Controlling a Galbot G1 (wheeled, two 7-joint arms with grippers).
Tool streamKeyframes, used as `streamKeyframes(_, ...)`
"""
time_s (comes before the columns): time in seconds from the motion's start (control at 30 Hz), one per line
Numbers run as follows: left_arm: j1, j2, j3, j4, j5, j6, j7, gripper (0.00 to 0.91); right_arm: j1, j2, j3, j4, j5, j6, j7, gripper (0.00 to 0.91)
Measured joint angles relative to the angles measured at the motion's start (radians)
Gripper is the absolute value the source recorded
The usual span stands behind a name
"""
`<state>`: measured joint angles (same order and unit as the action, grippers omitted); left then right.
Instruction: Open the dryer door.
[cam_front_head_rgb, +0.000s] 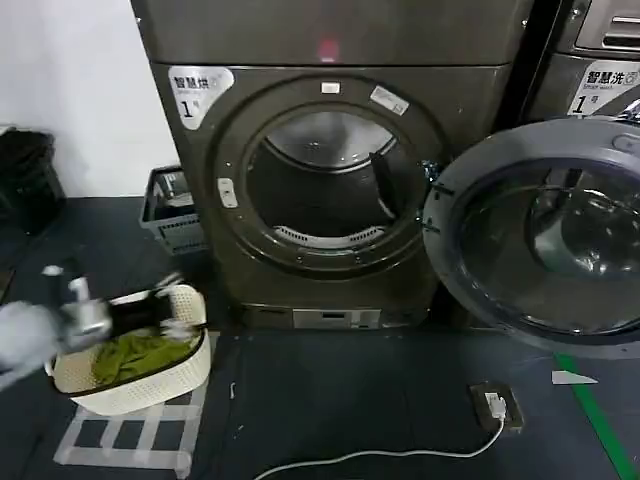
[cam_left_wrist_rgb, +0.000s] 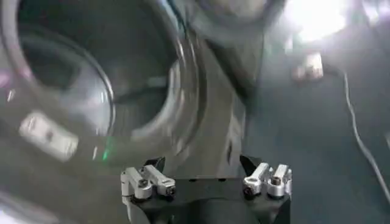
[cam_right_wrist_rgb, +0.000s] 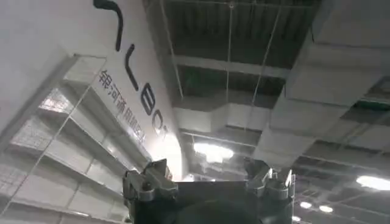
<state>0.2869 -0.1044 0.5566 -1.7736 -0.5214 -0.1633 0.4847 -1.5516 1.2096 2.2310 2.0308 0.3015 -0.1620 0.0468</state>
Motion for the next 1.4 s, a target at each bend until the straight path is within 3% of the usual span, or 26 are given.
streamKeyframes(0.17,0.089,0.105,-0.091,0.051,0.1,-0.004,0.07,0.907,0.016,-0.011,-0.017,-0.003,-0.001,-0.001,0.0,0.907)
streamKeyframes(0.27,0.132,0.139,-0.13,0.085,0.134,-0.004,0.062,0.907,0.017,-0.022,-0.021,-0.008,-0.001,-0.001,-0.001,0.907)
streamKeyframes(0.43,0.332,0.216,-0.28,0.116,0.181,-0.02,0.055,0.907,0.017,-0.036,-0.02,-0.013,0.0,-0.001,-0.002,0.907)
streamKeyframes(0.57,0.417,0.251,-0.337,0.128,0.183,-0.01,0.056,0.907,0.022,-0.04,-0.03,-0.012,0.0,-0.001,-0.004,0.907)
streamKeyframes(1.4,0.473,0.243,-0.371,0.19,0.178,0.002,0.077,0.907,0.046,-0.06,-0.037,-0.017,-0.023,0.005,-0.008,0.907)
